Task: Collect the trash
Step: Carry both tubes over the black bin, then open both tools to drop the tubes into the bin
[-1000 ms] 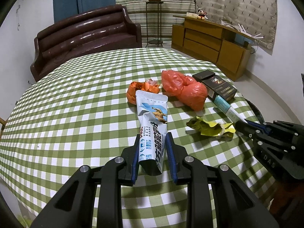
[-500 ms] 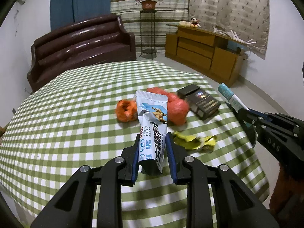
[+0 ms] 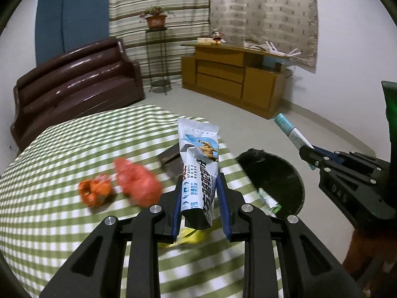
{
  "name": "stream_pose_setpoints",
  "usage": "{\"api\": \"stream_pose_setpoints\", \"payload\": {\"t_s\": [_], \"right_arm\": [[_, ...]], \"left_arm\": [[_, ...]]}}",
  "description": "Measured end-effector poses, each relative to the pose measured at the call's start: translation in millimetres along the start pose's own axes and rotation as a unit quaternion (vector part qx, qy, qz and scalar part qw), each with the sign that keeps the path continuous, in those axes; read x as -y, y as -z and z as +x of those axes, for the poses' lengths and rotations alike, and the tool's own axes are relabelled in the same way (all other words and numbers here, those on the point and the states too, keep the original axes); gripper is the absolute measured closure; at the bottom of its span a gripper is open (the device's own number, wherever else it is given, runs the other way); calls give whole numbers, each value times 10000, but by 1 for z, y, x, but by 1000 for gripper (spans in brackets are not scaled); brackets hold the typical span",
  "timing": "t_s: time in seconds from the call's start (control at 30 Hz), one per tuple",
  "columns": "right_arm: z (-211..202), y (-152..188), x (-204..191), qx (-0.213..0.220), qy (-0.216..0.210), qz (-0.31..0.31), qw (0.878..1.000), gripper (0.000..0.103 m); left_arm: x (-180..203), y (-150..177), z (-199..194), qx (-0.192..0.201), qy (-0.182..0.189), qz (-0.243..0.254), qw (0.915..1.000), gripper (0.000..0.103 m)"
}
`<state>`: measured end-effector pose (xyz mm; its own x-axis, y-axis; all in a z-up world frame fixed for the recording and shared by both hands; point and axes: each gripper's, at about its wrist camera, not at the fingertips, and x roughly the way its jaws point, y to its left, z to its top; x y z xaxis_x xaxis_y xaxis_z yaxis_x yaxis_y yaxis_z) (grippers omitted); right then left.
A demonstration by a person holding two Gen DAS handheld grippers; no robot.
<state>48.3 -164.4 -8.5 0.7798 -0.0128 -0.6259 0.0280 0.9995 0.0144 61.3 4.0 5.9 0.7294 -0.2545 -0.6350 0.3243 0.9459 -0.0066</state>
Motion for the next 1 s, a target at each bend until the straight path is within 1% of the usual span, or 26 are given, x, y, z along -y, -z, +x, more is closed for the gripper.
{"api": "stream_pose_setpoints", "payload": {"t_s": [0.1,0.33,0.7,1.0], "right_arm": [[4,1,13,-6,95,116,9999,97],[17,3,32,-76,254,311,9992,97],[38,3,56,-169,383,526,9977,97],[56,6,67,-245,441,667,9965,96]], "left_arm": [[15,-7,13,-17,77,72,9999,77],[32,-17,40,-123,141,160,9997,77],[51,-17,69,-327,204,301,9988,77],[66,-24,91,-496,153,416,9978,76]]}}
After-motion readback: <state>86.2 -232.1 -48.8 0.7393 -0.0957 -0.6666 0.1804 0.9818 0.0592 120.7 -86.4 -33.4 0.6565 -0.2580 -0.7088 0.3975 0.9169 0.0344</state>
